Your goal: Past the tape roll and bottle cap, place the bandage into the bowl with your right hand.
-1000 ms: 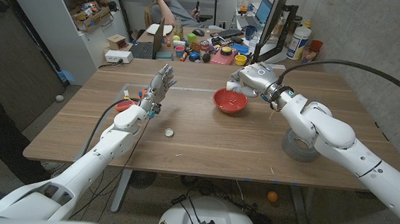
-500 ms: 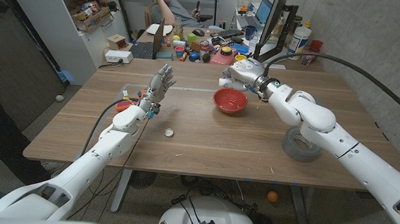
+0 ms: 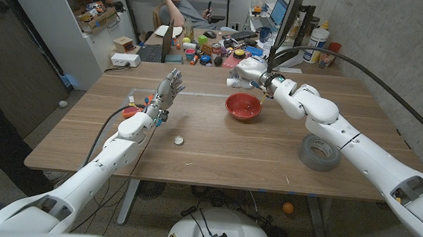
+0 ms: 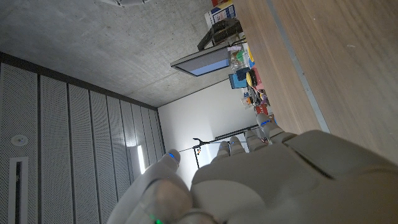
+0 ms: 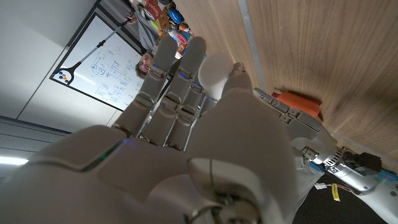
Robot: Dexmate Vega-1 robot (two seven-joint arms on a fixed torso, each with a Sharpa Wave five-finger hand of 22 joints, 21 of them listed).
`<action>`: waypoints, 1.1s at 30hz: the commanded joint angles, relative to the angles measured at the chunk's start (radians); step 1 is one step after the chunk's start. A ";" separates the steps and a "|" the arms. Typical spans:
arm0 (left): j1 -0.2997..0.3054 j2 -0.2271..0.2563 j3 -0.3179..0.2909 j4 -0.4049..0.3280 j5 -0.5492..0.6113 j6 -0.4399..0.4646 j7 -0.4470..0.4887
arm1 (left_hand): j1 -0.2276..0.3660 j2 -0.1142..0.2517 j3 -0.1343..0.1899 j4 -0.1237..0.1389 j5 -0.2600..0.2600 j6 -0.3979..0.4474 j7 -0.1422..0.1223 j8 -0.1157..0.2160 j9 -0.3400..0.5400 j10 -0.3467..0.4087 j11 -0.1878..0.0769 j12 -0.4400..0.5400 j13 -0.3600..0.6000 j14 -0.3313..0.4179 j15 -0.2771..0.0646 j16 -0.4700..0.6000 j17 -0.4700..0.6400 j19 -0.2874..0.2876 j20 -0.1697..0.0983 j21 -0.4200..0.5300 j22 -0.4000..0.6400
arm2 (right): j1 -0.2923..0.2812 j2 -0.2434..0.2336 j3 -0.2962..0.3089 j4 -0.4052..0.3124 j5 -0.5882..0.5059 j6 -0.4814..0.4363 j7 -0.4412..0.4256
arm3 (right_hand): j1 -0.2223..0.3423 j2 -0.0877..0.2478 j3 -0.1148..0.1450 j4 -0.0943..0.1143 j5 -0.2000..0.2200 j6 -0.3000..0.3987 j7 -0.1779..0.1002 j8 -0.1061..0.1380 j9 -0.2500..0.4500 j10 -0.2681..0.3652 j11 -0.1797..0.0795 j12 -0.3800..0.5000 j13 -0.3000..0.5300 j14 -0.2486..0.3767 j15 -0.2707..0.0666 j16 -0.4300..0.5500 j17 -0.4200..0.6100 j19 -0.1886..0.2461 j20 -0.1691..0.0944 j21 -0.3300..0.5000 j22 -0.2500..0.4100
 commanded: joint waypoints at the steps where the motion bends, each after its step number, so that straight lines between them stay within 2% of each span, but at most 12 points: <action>1: 0.005 0.004 -0.001 -0.005 -0.004 -0.013 -0.010 | -0.004 0.110 -0.001 0.001 0.005 -0.023 0.002 0.004 0.005 -0.014 0.002 0.004 0.003 -0.008 -0.030 0.003 0.003 0.007 -0.044 -0.004 0.006 | 0.097 0.047 -0.066 0.125 -0.019 -0.023 0.025 | 0.000 0.012 -0.007 -0.003 0.006 0.016 -0.008 0.004 0.002 0.008 -0.001 0.006 0.006 0.012 -0.042 -0.005 0.004 -0.001 -0.138 0.006 -0.002; 11: 0.006 0.013 -0.001 -0.015 -0.006 -0.012 -0.013 | -0.005 0.109 -0.002 0.001 0.005 -0.023 0.003 0.004 0.005 -0.014 0.003 0.004 0.003 -0.008 -0.030 0.003 0.003 0.008 -0.044 -0.004 0.006 | 0.110 0.038 -0.094 0.165 -0.025 -0.039 0.013 | -0.006 0.017 -0.014 0.004 0.007 0.021 -0.012 0.006 0.004 0.011 -0.002 0.005 0.008 0.010 -0.042 -0.008 0.008 -0.014 -0.133 -0.014 -0.024; 25: -0.002 0.015 0.007 -0.018 -0.004 -0.009 -0.023 | -0.005 0.109 -0.003 0.001 0.006 -0.023 0.002 0.004 0.005 -0.013 0.001 0.005 0.003 -0.007 -0.031 0.003 0.003 0.008 -0.044 -0.006 0.006 | 0.053 -0.031 -0.076 0.135 -0.025 -0.067 0.005 | -0.017 0.018 -0.025 0.014 0.007 0.032 -0.010 0.009 0.005 0.017 -0.002 0.005 0.011 0.009 -0.042 -0.014 0.008 -0.010 -0.131 -0.015 -0.038; 33: -0.013 0.011 0.013 -0.010 -0.003 -0.010 -0.032 | -0.005 0.109 -0.003 0.001 0.006 -0.023 0.002 0.004 0.005 -0.013 0.002 0.005 0.003 -0.008 -0.031 0.003 0.003 0.008 -0.044 -0.006 0.006 | 0.050 -0.026 -0.089 0.162 -0.022 -0.061 0.010 | -0.022 0.018 -0.031 0.018 0.007 0.040 -0.009 0.010 0.003 0.022 -0.001 0.005 0.011 0.013 -0.041 -0.015 0.011 -0.007 -0.134 -0.013 -0.044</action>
